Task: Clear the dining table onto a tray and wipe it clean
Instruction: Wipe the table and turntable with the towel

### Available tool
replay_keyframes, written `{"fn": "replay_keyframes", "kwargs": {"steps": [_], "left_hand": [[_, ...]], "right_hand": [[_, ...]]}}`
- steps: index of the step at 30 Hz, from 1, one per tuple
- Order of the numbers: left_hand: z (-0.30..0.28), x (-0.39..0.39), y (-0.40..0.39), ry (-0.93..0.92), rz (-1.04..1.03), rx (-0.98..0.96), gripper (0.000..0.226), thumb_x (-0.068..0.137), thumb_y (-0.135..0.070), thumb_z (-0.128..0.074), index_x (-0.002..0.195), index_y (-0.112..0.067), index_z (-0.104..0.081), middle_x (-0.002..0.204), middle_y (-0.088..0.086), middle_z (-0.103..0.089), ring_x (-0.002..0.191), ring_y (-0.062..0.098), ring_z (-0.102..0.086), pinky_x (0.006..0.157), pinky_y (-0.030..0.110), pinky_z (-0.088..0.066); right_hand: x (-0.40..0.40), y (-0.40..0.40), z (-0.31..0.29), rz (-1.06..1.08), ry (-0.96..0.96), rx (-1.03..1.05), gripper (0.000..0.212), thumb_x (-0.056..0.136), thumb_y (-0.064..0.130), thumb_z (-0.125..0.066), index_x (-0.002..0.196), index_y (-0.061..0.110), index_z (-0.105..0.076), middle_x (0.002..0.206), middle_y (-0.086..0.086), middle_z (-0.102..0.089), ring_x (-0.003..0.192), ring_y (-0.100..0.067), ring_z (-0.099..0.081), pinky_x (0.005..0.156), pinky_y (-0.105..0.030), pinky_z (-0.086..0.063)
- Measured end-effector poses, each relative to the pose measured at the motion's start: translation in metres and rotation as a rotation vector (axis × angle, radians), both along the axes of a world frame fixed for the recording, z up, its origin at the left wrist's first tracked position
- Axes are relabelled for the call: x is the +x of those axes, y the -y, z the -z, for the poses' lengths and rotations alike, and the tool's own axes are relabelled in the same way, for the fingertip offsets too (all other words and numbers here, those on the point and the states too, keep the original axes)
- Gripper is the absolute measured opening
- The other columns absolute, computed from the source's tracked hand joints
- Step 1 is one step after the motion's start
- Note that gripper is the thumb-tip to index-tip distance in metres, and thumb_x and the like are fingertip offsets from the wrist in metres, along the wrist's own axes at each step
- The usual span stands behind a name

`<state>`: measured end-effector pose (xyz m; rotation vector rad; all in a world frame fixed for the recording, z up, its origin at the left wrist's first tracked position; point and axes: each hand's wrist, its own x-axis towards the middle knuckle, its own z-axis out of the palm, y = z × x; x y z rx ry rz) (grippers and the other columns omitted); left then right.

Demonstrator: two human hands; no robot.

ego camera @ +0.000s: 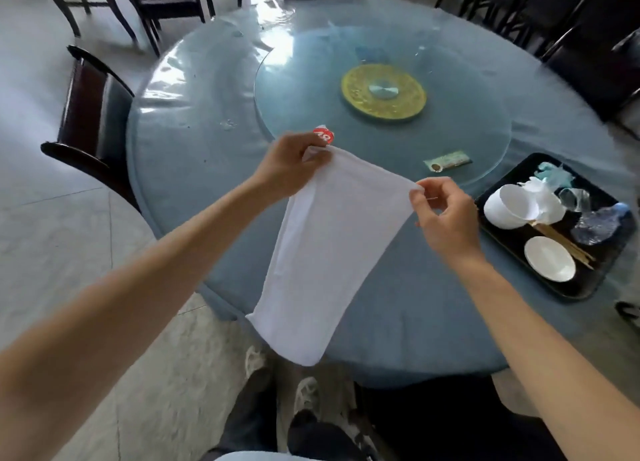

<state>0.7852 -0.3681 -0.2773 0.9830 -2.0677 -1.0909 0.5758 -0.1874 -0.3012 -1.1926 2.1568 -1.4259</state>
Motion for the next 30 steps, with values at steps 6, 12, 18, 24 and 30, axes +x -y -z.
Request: {"fn": "replay_keyframes", "kwargs": {"steps": [6, 12, 18, 24, 30], "left_hand": [[0.078, -0.089, 0.072, 0.345, 0.116, 0.112, 0.031, 0.091, 0.000, -0.050, 0.112, -0.003, -0.073, 0.117, 0.013, -0.071, 0.112, 0.029, -0.063, 0.089, 0.024, -0.045], [0.161, -0.052, 0.009, 0.424, 0.161, 0.117, 0.037, 0.094, -0.015, -0.050, 0.130, -0.009, -0.056, 0.147, 0.009, -0.045, 0.135, 0.030, -0.041, 0.100, 0.045, -0.047], [0.212, -0.016, -0.109, 0.565, 0.016, 0.244, 0.063, 0.098, -0.024, -0.041, 0.156, -0.011, -0.022, 0.168, 0.012, 0.006, 0.155, 0.029, 0.008, 0.125, 0.050, -0.005], [0.262, -0.021, -0.167, 0.750, -0.344, 0.247, 0.071, 0.100, -0.047, -0.039, 0.161, -0.034, -0.004, 0.167, 0.005, 0.021, 0.154, 0.024, 0.020, 0.123, 0.057, 0.005], [0.286, -0.030, -0.175, 0.814, -0.507, 0.067, 0.077, 0.086, -0.070, -0.046, 0.156, -0.047, -0.023, 0.169, 0.012, -0.010, 0.156, 0.035, -0.007, 0.119, 0.067, -0.003]], "right_hand": [[-0.059, 0.072, 0.104, 0.309, 0.124, 0.301, 0.004, 0.095, 0.019, -0.066, 0.099, 0.018, -0.067, 0.096, -0.005, -0.075, 0.075, -0.026, -0.071, 0.077, -0.039, -0.061], [-0.075, 0.087, 0.166, 0.475, 0.087, 0.664, 0.036, 0.092, 0.008, -0.060, 0.128, 0.007, -0.059, 0.130, -0.016, -0.065, 0.115, -0.037, -0.063, 0.100, -0.048, -0.052], [-0.020, 0.098, 0.188, -0.001, -0.401, 0.576, 0.049, 0.097, 0.022, -0.063, 0.144, 0.013, -0.051, 0.144, -0.015, -0.051, 0.132, -0.037, -0.047, 0.103, -0.049, -0.042], [-0.011, 0.087, 0.229, -0.710, -0.787, 0.606, 0.072, 0.088, 0.075, -0.048, 0.153, 0.046, -0.041, 0.170, -0.007, -0.021, 0.154, -0.038, -0.020, 0.108, -0.077, -0.026], [-0.013, 0.078, 0.260, -0.751, -0.874, 0.653, 0.087, 0.073, 0.096, -0.038, 0.152, 0.063, -0.023, 0.172, -0.008, 0.007, 0.157, -0.038, 0.010, 0.102, -0.089, -0.004]]}}
